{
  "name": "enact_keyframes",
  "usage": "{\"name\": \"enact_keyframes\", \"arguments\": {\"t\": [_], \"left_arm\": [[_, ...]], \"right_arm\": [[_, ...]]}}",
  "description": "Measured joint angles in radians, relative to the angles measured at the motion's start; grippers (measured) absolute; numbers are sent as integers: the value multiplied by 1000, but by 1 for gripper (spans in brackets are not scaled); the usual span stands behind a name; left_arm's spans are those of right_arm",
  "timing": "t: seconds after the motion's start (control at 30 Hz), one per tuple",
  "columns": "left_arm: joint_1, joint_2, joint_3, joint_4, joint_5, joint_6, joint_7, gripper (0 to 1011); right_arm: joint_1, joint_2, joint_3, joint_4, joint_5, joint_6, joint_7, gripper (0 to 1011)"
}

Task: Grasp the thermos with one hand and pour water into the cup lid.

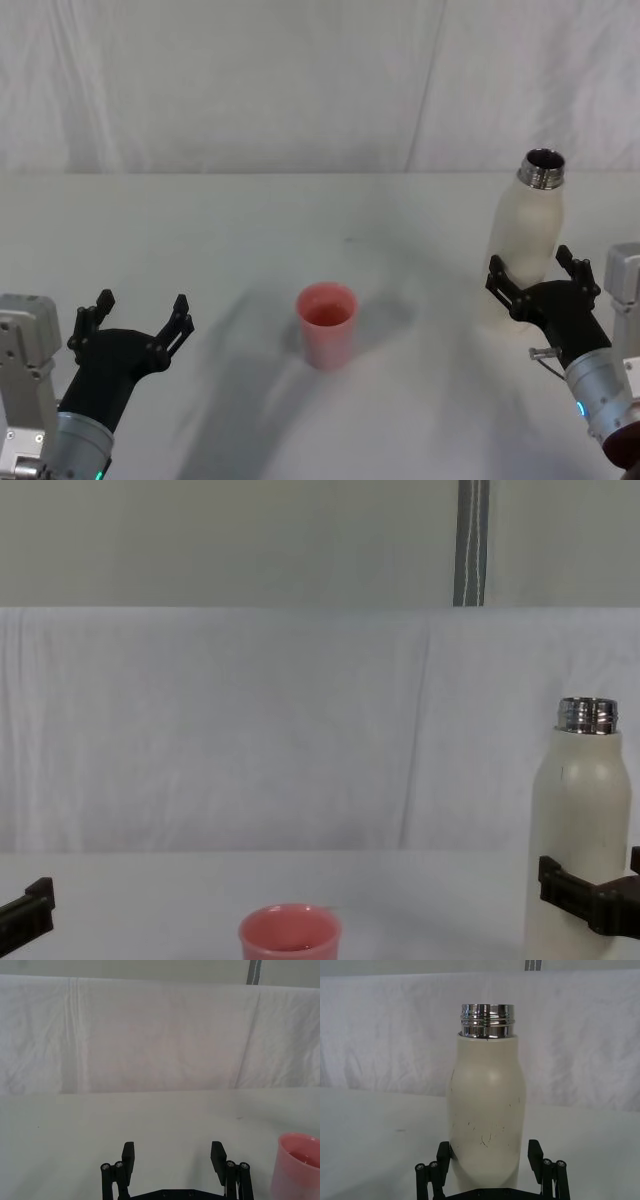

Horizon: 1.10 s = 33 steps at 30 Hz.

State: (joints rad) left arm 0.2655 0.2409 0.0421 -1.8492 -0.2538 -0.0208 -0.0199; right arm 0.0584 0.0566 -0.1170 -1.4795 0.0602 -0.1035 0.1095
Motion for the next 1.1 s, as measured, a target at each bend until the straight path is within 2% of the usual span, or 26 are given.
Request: {"name": "enact_keyframes", "arguments": {"t": [1.1], "left_arm": [[0, 0, 0, 0, 0, 0, 0, 1001]], "right_arm": [[73, -4, -16, 74, 6, -10, 14, 1000]]}}
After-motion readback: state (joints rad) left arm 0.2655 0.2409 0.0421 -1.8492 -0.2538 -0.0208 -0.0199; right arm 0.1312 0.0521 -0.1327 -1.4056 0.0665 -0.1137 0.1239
